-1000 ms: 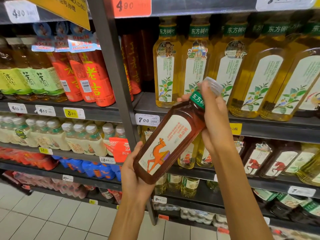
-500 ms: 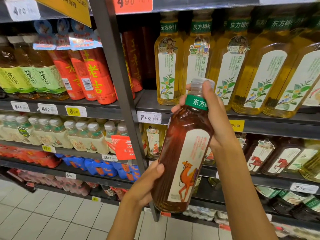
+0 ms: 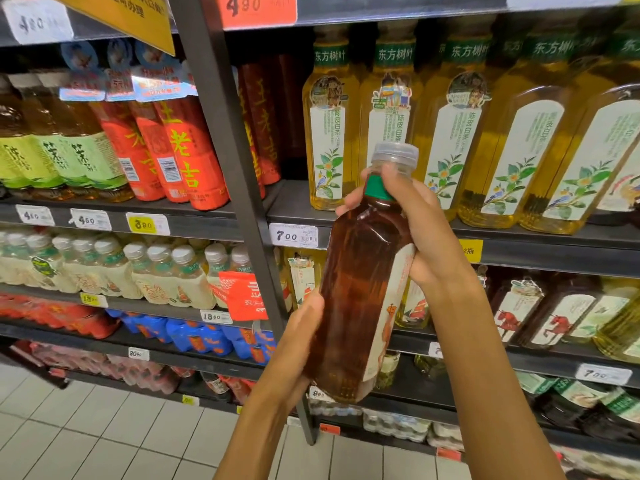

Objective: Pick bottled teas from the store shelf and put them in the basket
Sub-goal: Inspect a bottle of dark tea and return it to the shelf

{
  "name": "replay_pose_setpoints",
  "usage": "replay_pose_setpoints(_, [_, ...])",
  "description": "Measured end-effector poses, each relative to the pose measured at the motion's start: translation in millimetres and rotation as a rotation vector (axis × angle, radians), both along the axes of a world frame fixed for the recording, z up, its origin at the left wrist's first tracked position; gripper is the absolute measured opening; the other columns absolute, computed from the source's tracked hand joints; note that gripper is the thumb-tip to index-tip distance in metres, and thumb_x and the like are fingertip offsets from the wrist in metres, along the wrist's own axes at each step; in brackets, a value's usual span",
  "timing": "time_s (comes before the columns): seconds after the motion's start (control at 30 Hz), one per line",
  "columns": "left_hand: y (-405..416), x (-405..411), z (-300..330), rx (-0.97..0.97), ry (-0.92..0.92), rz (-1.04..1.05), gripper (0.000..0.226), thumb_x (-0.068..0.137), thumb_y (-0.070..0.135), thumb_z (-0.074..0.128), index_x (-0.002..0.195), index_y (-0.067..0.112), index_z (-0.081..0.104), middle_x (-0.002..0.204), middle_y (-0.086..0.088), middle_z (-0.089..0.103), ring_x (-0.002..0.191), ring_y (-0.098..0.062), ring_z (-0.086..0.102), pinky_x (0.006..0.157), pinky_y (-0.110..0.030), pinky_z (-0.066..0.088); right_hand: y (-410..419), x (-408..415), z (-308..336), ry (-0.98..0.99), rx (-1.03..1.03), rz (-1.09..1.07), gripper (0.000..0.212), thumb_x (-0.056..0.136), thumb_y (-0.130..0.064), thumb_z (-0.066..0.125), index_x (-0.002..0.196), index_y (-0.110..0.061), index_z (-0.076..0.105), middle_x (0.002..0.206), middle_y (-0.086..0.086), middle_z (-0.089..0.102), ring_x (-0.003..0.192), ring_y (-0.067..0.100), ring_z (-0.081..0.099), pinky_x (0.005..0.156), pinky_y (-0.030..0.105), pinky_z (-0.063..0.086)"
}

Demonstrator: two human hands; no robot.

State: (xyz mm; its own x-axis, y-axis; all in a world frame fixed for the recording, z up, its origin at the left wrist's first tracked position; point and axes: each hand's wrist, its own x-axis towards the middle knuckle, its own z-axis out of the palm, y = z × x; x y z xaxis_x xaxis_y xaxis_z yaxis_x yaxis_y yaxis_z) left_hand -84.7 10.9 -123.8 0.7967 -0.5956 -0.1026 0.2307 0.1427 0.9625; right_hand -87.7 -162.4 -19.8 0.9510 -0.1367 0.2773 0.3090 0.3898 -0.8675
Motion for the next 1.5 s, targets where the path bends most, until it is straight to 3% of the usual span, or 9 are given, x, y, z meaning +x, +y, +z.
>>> replay_pose_setpoints(0.23, [1.4,5.1,-5.5,-0.044,0.118,-0.136,0.099,0.041,0.078,0.077,0.117,0.02,0.055,0.105,0.005,0.074,0.101,-0.01,0.068,0.077,-0.021,0.055,5.8,-1.1,10.2,-0.215,0.029,0.242,0.05,0.074,-0.046,0.075,0.104,-0.008,0.061,0.082,0.009,0.068,0.082,0.027,0.067,0.078,0.037,0.054])
replay_pose_setpoints(0.4, [-7.7,2.3,-3.7,-0.025,0.062,0.034,0.083,0.056,0.073,0.064,0.114,0.015,0.064,0.109,-0.013,0.072,0.102,-0.027,0.068,0.077,-0.034,0.057,2.4,-0.8,11.9,-0.12,-0.035,-0.032,0.04,0.085,-0.032,0.065,0.112,-0.003,0.059,0.085,0.007,0.071,0.087,0.023,0.069,0.077,0.032,0.055])
replay_pose_setpoints(0.6, [-13.1,6.4,-6.6,-0.024,-0.112,0.154,0.052,0.064,0.069,0.058,0.092,0.028,0.075,0.093,-0.004,0.076,0.087,-0.017,0.072,0.068,-0.026,0.057,6.6,0.6,14.3,-0.049,-0.209,-0.133,0.03,0.085,-0.028,0.061,0.11,-0.011,0.059,0.088,0.006,0.072,0.089,0.025,0.071,0.077,0.035,0.057])
replay_pose_setpoints(0.77, [-14.6,3.2,-7.9,-0.029,-0.051,0.114,0.079,0.051,0.08,0.063,0.105,0.023,0.068,0.102,-0.001,0.074,0.096,-0.014,0.07,0.07,-0.022,0.056,12.5,0.2,16.8,-0.107,-0.188,-0.184,0.027,0.087,-0.023,0.063,0.109,-0.008,0.06,0.084,0.007,0.069,0.081,0.027,0.068,0.08,0.048,0.055])
replay_pose_setpoints(0.93, [-20.8,17.4,15.1,0.089,-0.274,0.379,0.063,0.08,0.07,0.036,0.113,0.024,0.062,0.112,-0.002,0.068,0.107,-0.016,0.064,0.091,-0.036,0.053,21.4,3.8,29.0,-0.224,-0.194,-0.423,0.023,0.087,-0.026,0.065,0.105,-0.014,0.06,0.095,0.015,0.066,0.091,0.032,0.065,0.088,0.06,0.05])
replay_pose_setpoints(1.03, [-27.3,17.6,18.1,0.121,-0.447,0.603,0.043,0.088,0.053,0.035,0.128,0.037,0.044,0.128,0.014,0.053,0.118,0.008,0.048,0.094,-0.013,0.042,27.8,13.1,38.5,-0.3,-0.207,-0.54,0.031,0.088,-0.025,0.064,0.11,-0.005,0.056,0.1,0.023,0.063,0.095,0.037,0.062,0.087,0.057,0.05])
replay_pose_setpoints(1.13, [-33.7,17.1,24.2,0.189,-0.675,0.69,0.055,0.087,0.054,0.04,0.139,0.042,0.025,0.144,0.01,0.035,0.132,0.002,0.033,0.099,-0.007,0.033,35.8,21.4,45.6,-0.348,-0.217,-0.641,0.03,0.089,-0.022,0.063,0.112,-0.005,0.054,0.103,0.024,0.062,0.096,0.032,0.063,0.087,0.049,0.053])
replay_pose_setpoints(1.33, [-46.8,47.4,39.3,0.367,-0.932,0.675,0.09,0.085,0.026,0.07,0.146,0.02,0.004,0.158,-0.006,0.013,0.147,-0.018,0.01,0.12,-0.039,0.015,46.6,36.8,52.9,-0.417,-0.223,-0.737,0.033,0.088,-0.022,0.064,0.114,-0.008,0.05,0.106,0.017,0.06,0.094,0.014,0.059,0.08,0.021,0.049])
replay_pose_setpoints(1.5, [-54.4,72.2,43.2,0.761,-1.117,0.94,0.09,0.077,0.029,0.076,0.145,-0.002,0.026,0.149,-0.024,0.031,0.137,-0.039,0.033,0.108,-0.054,0.03,39.3,49.7,54.9,-0.412,-0.157,-0.717,0.045,0.086,-0.031,0.061,0.118,-0.003,0.047,0.111,0.027,0.057,0.1,0.029,0.059,0.088,0.039,0.052])
